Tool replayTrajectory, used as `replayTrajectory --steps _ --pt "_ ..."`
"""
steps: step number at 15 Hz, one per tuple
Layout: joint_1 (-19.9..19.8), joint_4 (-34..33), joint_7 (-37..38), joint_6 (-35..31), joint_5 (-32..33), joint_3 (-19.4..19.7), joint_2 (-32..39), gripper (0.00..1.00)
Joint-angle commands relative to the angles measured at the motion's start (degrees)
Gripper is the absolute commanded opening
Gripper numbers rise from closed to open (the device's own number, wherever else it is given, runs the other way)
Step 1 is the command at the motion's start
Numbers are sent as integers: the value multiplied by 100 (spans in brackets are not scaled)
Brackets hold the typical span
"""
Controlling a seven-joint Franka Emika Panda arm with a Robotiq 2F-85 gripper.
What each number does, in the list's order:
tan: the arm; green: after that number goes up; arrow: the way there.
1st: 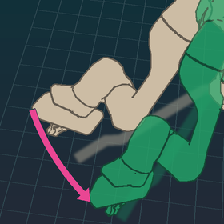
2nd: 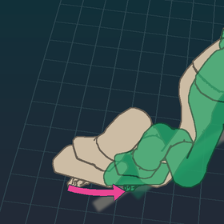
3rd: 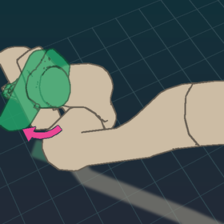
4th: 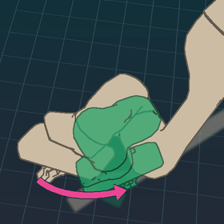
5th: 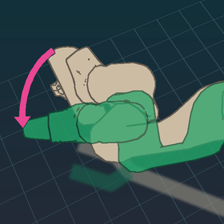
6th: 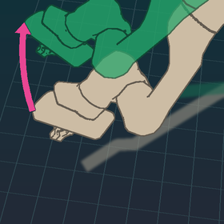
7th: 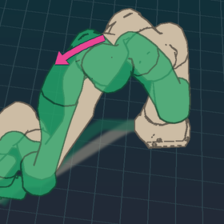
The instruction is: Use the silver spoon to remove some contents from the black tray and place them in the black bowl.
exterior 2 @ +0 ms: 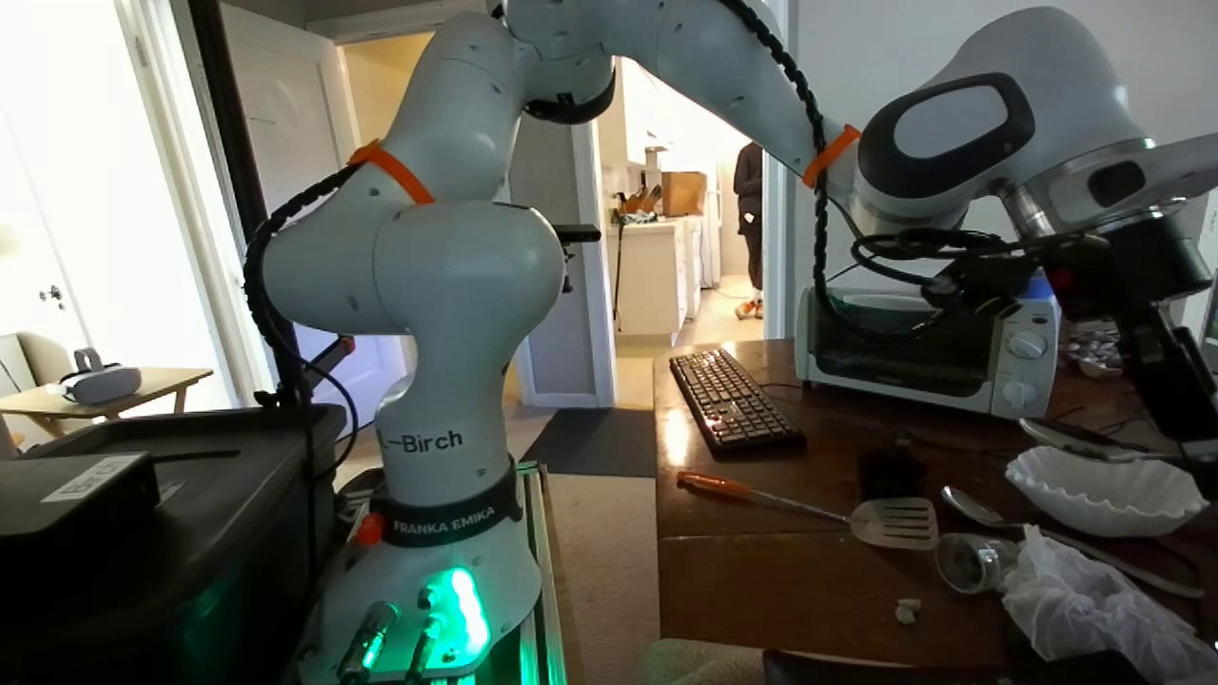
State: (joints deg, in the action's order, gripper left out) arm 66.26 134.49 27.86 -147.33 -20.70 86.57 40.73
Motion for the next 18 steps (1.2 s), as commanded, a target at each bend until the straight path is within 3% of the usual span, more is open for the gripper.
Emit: replayTrajectory --steps 1,6,12,18 --pt "84 -334 444 -31 267 -270 -17 2" --pt "342 -581 821 -49 572 -542 -57 2" --pt "1104 -517 1336 -31 1068 -485 72 2" --pt "1595 -218 1919 -389 1183 -518 145 2"
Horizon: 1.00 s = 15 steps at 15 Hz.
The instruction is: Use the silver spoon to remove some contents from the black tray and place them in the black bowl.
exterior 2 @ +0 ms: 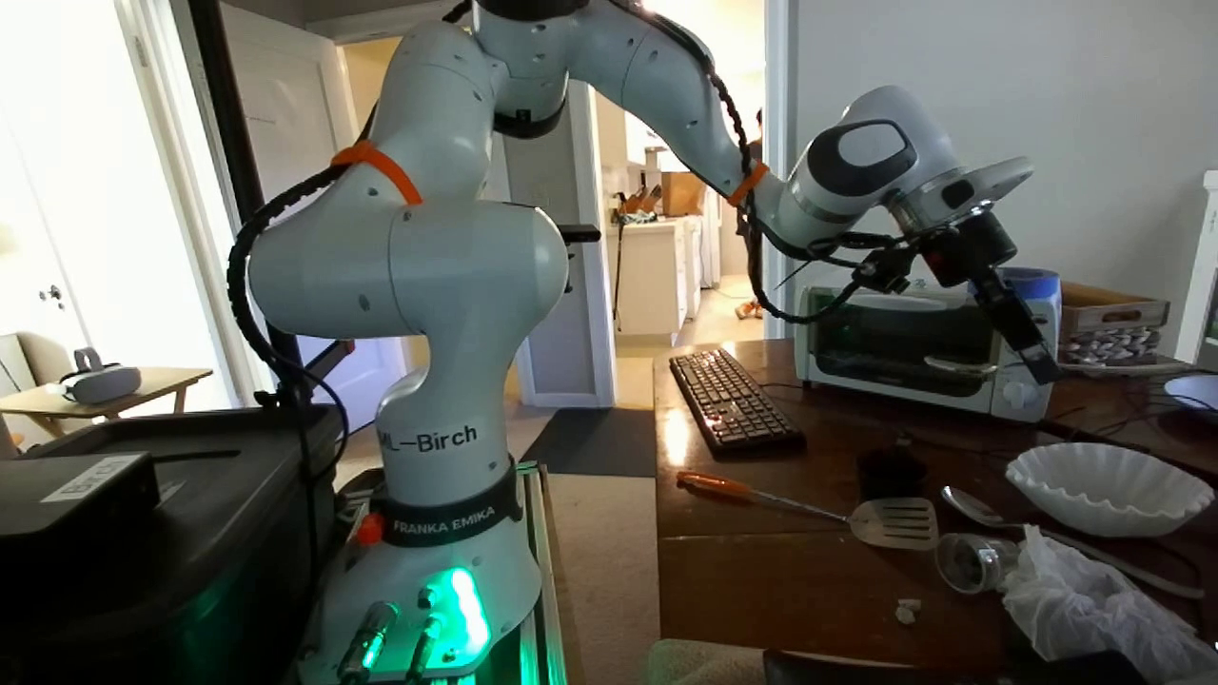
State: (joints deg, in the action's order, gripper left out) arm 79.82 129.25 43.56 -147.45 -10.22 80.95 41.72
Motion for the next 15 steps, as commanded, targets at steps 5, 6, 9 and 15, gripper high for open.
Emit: replayTrajectory --steps 5,6,9,15 --pt "481 920 519 -1488 18 60 195 2" --pt "491 1011 504 -1684 0 35 279 2" --pt "587 1216 423 -2077 -93 2 483 2" --pt "770 1433 286 -2520 -233 -217 635 2"
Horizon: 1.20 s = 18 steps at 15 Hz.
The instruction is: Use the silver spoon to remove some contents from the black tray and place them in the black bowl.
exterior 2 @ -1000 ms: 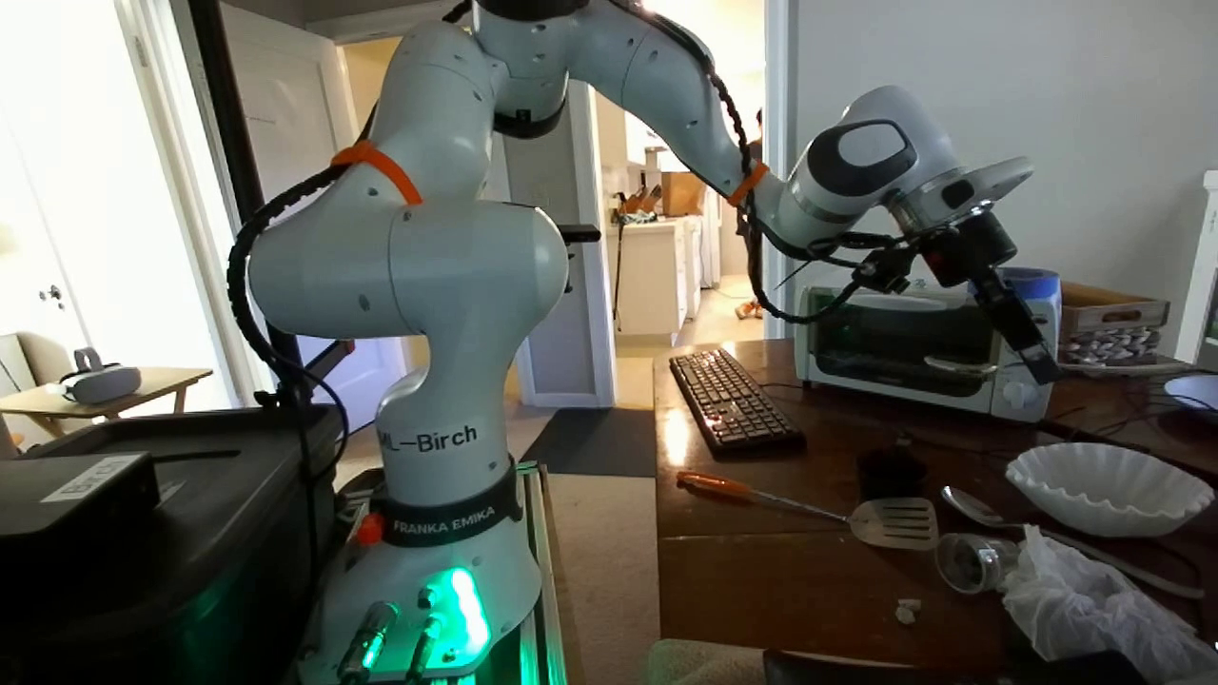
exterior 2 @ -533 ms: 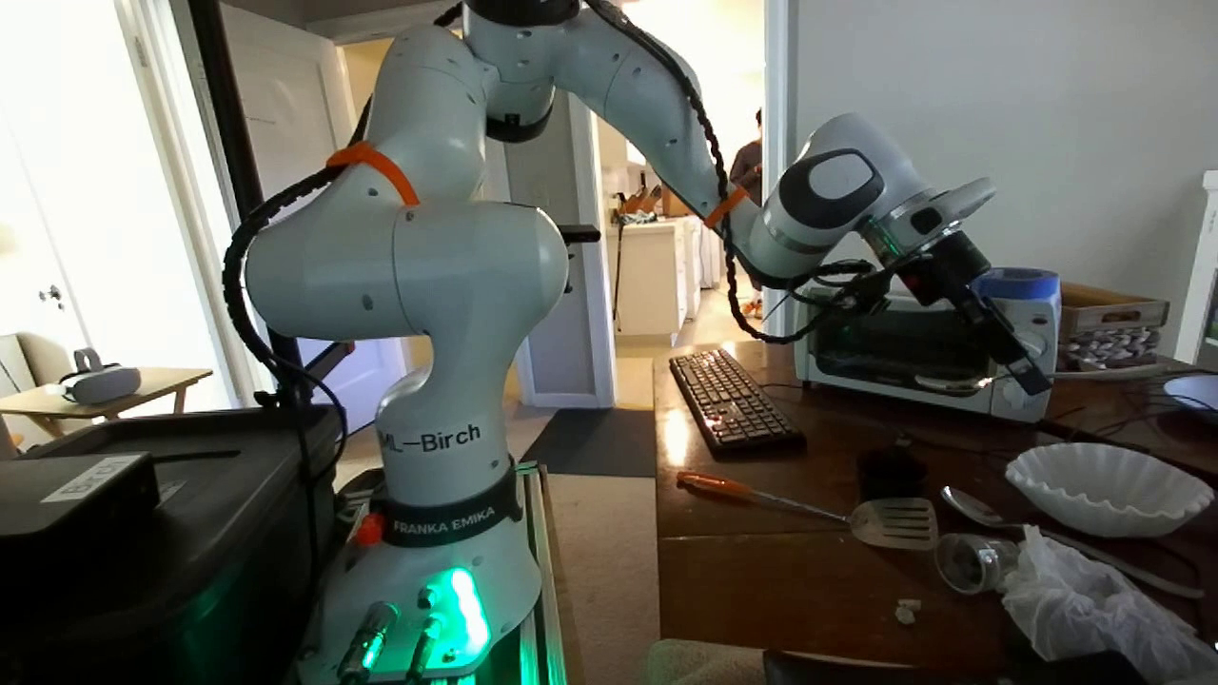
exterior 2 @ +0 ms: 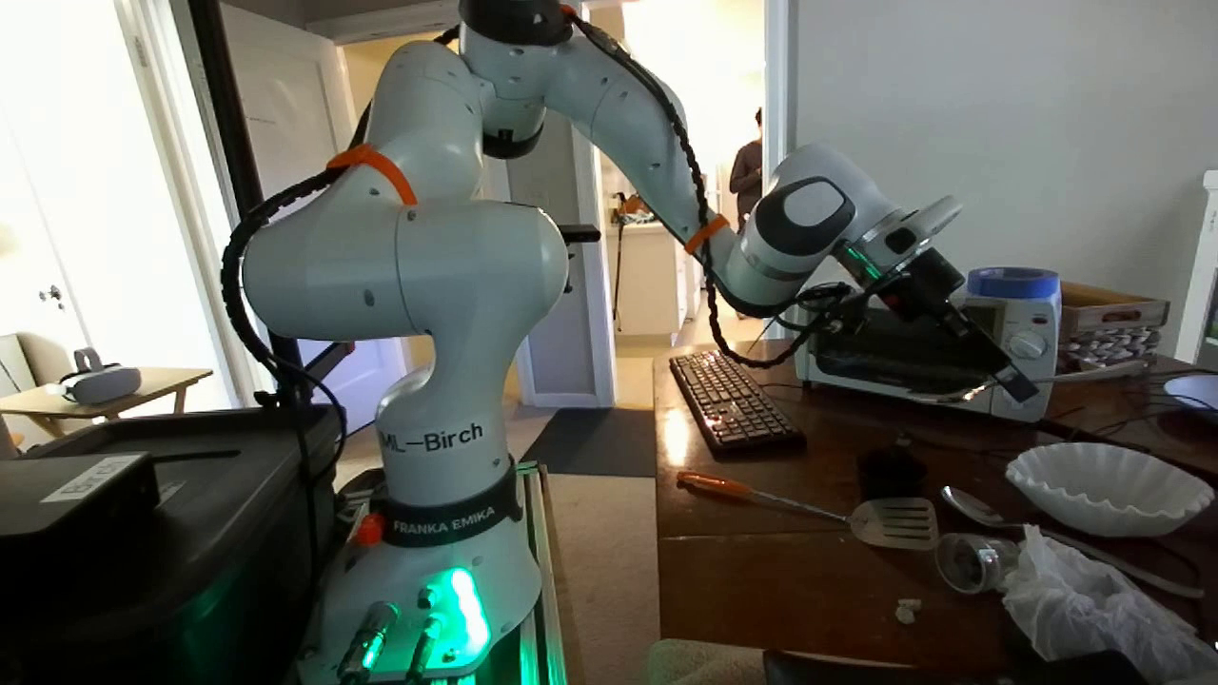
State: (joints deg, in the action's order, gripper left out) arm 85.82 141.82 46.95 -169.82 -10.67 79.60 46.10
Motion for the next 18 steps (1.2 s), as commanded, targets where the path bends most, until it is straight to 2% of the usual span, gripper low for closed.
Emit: replayTrajectory --steps 1,3,4,7,8,18 --pt "193 210 -45 -333 -211 -125 231 2" --pt "89 85 -146 -165 -220 -151 110 2" --pt "97 98 -144 -172 -234 -182 126 9" --pt "81 82 -157 -172 -249 -179 128 9" --pt "80 82 -158 -172 -252 -177 127 2" --pt "190 39 15 4 -338 -382 948 2"
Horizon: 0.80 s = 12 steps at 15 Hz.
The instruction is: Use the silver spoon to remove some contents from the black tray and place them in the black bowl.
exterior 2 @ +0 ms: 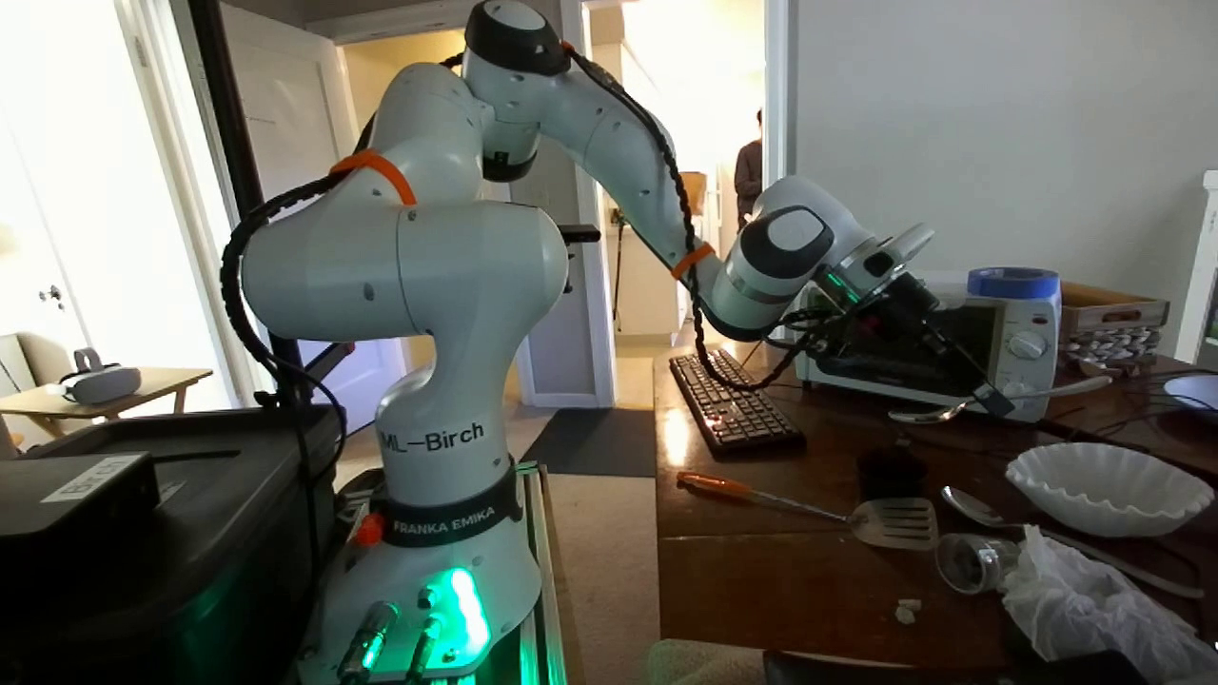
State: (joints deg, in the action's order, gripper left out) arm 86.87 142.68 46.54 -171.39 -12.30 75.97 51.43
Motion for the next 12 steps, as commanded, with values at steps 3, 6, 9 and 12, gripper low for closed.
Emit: replayTrajectory --steps 3,6,9,12 --pt "137 -111 98 272 -187 -31 703 2" --pt "260 -162 139 345 -189 -56 976 2" --pt "422 -178 227 479 -183 -46 1268 2" --pt "618 -123 424 626 -211 -17 1558 2"
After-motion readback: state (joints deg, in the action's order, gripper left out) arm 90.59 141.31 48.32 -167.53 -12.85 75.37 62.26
